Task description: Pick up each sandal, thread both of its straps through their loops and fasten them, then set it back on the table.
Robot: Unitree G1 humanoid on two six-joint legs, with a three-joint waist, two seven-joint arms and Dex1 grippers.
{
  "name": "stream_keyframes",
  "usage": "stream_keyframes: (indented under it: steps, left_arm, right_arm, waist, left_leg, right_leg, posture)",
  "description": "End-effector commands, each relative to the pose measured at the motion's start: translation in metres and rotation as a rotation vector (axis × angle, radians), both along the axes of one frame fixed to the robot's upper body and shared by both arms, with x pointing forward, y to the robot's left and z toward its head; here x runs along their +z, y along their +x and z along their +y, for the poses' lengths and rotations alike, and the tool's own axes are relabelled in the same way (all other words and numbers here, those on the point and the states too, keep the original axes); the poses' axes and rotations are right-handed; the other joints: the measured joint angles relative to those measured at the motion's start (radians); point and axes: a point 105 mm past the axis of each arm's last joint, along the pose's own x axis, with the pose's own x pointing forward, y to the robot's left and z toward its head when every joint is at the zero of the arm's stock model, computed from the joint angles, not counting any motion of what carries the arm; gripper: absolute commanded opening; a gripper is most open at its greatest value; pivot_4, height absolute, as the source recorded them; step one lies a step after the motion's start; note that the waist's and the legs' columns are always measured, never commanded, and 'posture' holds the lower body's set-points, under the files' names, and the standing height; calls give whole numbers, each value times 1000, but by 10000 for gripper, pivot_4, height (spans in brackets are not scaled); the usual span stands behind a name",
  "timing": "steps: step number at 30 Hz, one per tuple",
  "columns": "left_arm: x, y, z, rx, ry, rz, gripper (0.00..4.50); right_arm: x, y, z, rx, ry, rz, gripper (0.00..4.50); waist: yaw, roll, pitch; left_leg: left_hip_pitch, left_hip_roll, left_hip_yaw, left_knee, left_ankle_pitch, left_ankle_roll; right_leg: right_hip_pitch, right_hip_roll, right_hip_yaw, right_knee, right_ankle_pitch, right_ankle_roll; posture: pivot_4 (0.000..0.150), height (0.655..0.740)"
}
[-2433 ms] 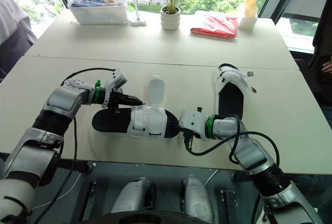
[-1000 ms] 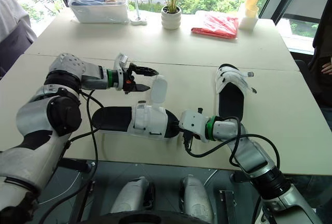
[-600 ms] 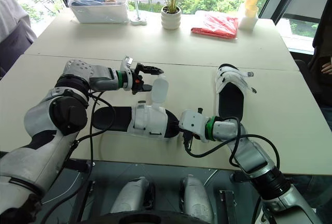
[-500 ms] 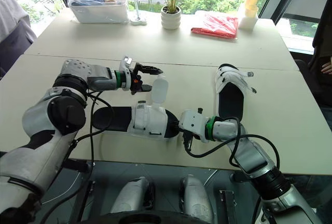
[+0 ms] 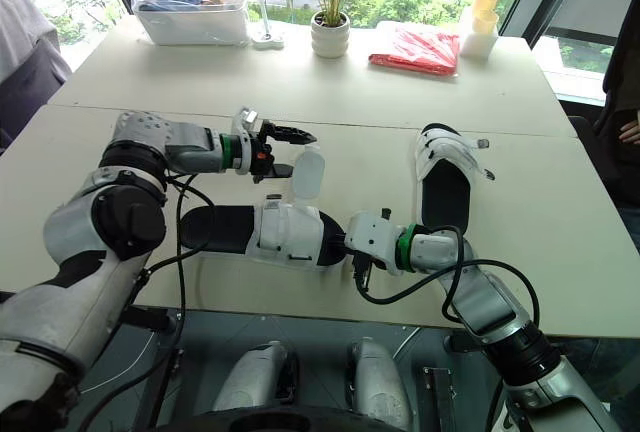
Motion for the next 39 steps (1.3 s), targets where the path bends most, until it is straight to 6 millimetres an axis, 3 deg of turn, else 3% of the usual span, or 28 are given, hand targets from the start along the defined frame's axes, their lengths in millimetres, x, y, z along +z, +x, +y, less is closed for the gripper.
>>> stream_keyframes:
  steps: [1, 4, 7, 16, 21, 24, 26, 31, 36, 39]
  left_arm:
    - [18, 10, -5, 46, -66, -43, 43345]
    - [9, 13, -13, 78, -52, -27, 43345]
    - [4, 20, -8, 148, -35, -11, 43345]
    - [19, 28, 0, 196, -85, -53, 922]
    - [48, 26, -3, 100, -118, -281, 398]
    - [81, 16, 0, -57, -96, -639, 398]
    - [89, -3, -4, -243, -47, -846, 398]
    - [66, -50, -6, -714, 221, -1284, 398]
    - [50, -52, 0, -820, 434, -1665, 398]
    - [46, -55, 2, -911, 587, -2000, 398]
  right_arm:
    - [-64, -22, -21, -46, -154, 231, 0]
    - [-64, -23, -22, -51, -154, 232, 0]
    - [-64, -23, -22, -51, -155, 227, 0]
    - [-64, -23, -22, -51, -155, 223, 0]
    - [-64, -22, -22, -47, -156, 223, 0]
    - [-64, -21, -22, -44, -161, 220, 0]
    - [-63, -21, -23, -41, -165, 219, 0]
    - [-63, -20, -25, -36, -173, 219, 0]
    - [-64, -21, -24, -32, -173, 219, 0]
    - [-64, -21, -24, -30, -175, 218, 0]
  waist:
    - [0, 0, 0]
    - [1, 0, 0]
    - [1, 0, 0]
    - [1, 0, 0]
    - [1, 0, 0]
    - [-1, 1, 0]
    - [-3, 3, 1]
    - [-2, 5, -1]
    - [1, 8, -3]
    - [1, 8, -4]
  left_leg:
    - [0, 0, 0, 0, 0, 0]
    - [1, 0, 0, 0, 0, 0]
    - [2, 0, 0, 0, 0, 0]
    - [4, 0, 1, -1, 0, -2]
    - [6, 0, 1, -1, 0, -2]
    - [6, -1, 1, -1, 0, -3]
    - [6, -1, 1, -1, 0, -3]
    - [7, 0, 1, -3, 1, -3]
    - [8, -1, 1, -2, -2, 8]
    - [7, -1, 2, -3, -2, 9]
  right_leg:
    - [0, 0, 0, 0, 0, 0]
    - [1, 0, 0, 0, 0, 0]
    - [2, 0, 0, 0, 0, 0]
    - [4, 0, 0, 0, 0, 0]
    - [5, 0, 0, 0, 0, 0]
    - [5, 0, 0, 0, 0, 0]
    - [5, 0, 0, 0, 0, 0]
    - [5, 0, 2, -1, -4, -7]
    - [7, -1, 2, -1, -5, -9]
    - [5, -1, 2, -1, -5, -9]
  posture:
    - [1500, 7241]
    - [1500, 7241]
    - [1500, 7241]
    - [1500, 7241]
    - [1500, 7241]
    - [1500, 7241]
    - [1500, 7241]
    - [1500, 7241]
    - [1500, 7241]
    - [1500, 7241]
